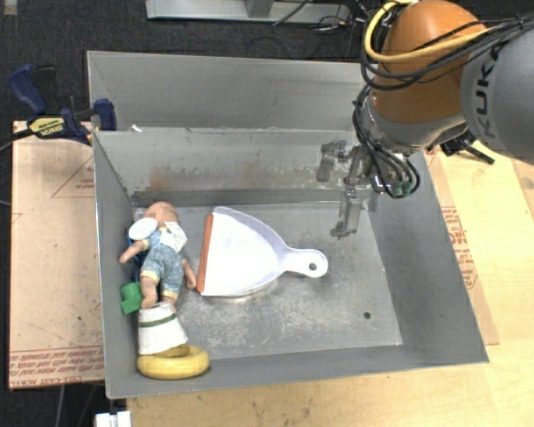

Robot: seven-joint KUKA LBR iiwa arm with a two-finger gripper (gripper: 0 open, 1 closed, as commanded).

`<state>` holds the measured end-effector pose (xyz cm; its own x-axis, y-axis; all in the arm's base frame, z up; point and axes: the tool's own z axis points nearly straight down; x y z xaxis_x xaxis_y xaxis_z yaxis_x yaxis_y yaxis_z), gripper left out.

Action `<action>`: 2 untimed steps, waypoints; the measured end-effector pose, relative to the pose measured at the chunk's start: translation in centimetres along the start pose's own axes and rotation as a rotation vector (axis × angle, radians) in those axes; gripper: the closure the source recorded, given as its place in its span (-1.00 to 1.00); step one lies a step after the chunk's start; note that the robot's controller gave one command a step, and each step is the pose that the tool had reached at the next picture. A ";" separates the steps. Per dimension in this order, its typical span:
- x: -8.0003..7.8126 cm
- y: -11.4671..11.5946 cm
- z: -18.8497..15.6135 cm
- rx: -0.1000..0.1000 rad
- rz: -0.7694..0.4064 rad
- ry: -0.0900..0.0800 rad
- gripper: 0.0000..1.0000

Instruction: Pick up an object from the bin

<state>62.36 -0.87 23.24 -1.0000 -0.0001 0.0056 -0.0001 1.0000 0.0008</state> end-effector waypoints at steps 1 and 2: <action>-0.1 0.0 -0.5 0.000 0.000 -0.008 -1.00; 1.0 1.0 6.6 -0.001 0.027 -0.009 -1.00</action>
Offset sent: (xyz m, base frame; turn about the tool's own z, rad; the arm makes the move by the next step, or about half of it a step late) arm -0.0277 0.0228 -0.1624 0.0657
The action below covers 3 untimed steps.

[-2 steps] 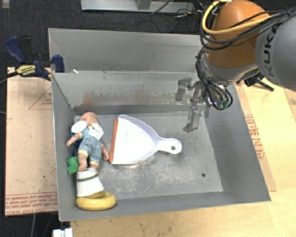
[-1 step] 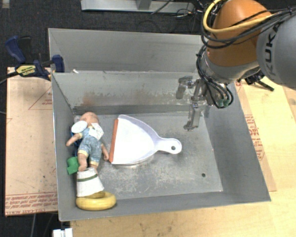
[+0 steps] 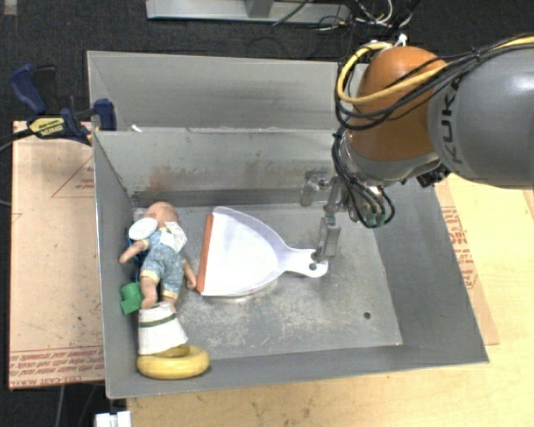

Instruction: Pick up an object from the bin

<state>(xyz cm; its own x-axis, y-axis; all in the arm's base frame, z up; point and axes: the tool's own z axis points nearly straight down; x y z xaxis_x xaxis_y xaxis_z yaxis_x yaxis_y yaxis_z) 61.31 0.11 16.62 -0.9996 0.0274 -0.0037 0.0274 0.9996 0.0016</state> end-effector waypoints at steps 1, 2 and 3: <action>0.6 0.3 4.7 0.000 0.018 0.008 -1.00; 2.2 1.0 6.1 -0.001 0.006 0.000 -1.00; 1.8 1.2 9.7 -0.001 -0.042 0.006 -1.00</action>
Offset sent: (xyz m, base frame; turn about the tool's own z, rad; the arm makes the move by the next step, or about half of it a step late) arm -0.0216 0.0104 -0.0609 0.0052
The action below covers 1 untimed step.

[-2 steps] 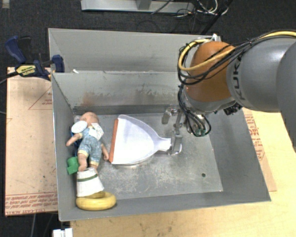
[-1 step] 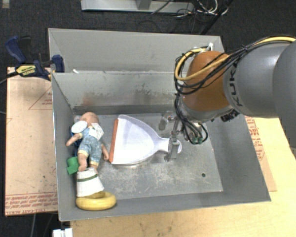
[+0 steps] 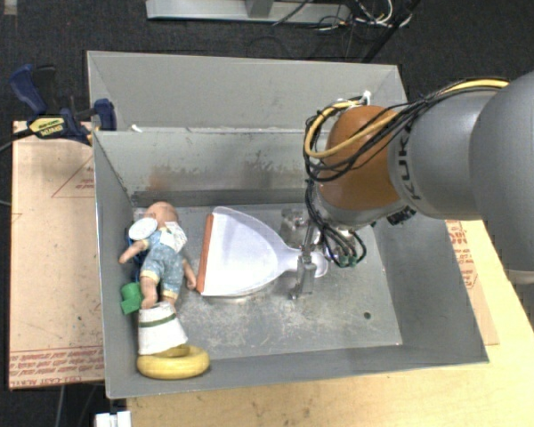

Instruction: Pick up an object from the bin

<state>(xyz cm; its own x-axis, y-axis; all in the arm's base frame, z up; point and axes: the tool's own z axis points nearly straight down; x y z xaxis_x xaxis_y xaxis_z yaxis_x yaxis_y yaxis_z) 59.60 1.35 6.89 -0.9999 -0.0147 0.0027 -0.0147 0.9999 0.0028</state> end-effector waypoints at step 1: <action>0.5 1.4 -0.1 -0.001 -0.002 -0.009 1.00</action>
Offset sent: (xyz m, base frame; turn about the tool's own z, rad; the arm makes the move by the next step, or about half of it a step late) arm 0.0000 0.0000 0.0000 0.0000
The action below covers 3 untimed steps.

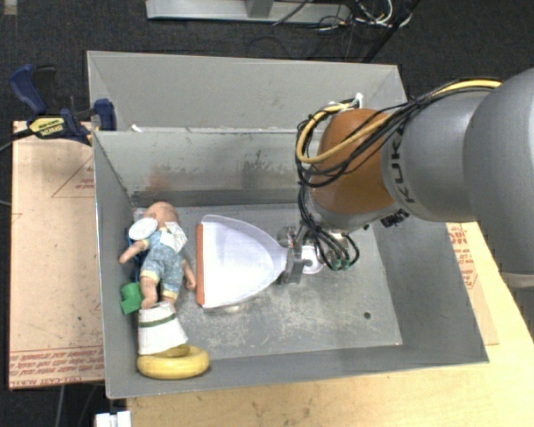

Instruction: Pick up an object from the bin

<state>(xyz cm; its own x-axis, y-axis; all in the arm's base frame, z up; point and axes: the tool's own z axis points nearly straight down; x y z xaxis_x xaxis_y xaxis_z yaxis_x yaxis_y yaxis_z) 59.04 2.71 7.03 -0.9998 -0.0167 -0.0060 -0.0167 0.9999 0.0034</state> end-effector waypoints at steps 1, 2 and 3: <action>0.0 0.0 0.0 0.000 0.000 0.000 1.00; 0.1 0.0 -0.3 0.000 0.000 0.003 1.00; 0.2 0.0 -1.9 0.000 0.000 0.008 1.00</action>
Offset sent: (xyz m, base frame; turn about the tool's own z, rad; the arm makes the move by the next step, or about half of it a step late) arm 0.0000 0.0000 0.0447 0.0000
